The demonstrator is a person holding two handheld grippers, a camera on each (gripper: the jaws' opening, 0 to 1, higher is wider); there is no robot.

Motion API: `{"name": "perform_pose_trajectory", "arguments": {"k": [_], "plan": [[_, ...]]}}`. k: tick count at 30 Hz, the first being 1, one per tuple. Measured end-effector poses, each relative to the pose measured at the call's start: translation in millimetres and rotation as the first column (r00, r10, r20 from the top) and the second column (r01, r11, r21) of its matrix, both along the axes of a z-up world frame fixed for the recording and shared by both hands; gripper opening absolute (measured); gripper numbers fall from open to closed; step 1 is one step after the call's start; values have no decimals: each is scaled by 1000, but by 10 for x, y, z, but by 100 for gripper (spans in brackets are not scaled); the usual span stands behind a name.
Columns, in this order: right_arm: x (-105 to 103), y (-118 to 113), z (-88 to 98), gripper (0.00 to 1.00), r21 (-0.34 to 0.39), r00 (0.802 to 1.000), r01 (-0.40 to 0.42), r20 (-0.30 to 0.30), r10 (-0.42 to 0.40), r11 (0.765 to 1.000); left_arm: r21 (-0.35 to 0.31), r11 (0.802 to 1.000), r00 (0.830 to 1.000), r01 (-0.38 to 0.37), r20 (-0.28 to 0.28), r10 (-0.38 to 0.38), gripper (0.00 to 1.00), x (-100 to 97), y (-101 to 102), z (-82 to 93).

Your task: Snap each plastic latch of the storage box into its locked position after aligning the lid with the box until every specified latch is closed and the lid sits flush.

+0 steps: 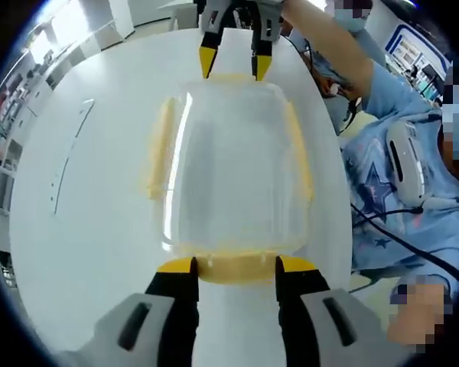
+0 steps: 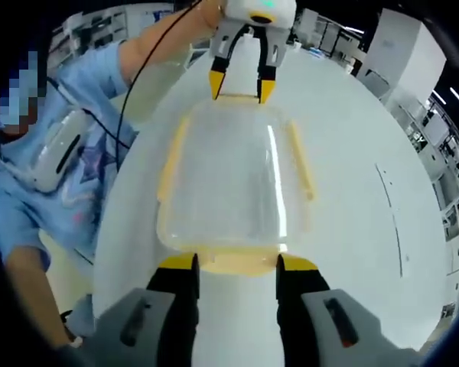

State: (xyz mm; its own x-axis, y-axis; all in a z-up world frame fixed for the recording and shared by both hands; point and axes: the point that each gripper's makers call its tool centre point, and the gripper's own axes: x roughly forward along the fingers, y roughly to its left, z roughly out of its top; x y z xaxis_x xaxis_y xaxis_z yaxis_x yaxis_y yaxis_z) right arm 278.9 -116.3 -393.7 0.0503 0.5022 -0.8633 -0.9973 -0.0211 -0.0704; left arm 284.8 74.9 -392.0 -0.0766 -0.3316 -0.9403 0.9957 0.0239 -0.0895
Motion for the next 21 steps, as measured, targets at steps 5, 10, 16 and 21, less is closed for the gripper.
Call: {"name": "perform_pose_trajectory", "arguments": {"k": [5, 10, 16, 21], "plan": [[-23, 22, -9, 38, 5, 1000, 15, -17, -15, 1000, -18, 1000, 1000, 2, -5, -2, 39, -12, 25, -3], [-19, 32, -29, 38, 4, 999, 34, -19, -34, 999, -45, 999, 1000, 6, -4, -7, 39, -17, 38, -8], [-39, 33, -43, 38, 11, 999, 36, -16, -36, 999, -76, 997, 1000, 5, -1, -5, 39, -13, 30, -10], [-70, 38, -60, 38, 19, 999, 37, -16, -37, 999, -87, 996, 1000, 10, 0, -10, 40, -39, 21, -13]]}}
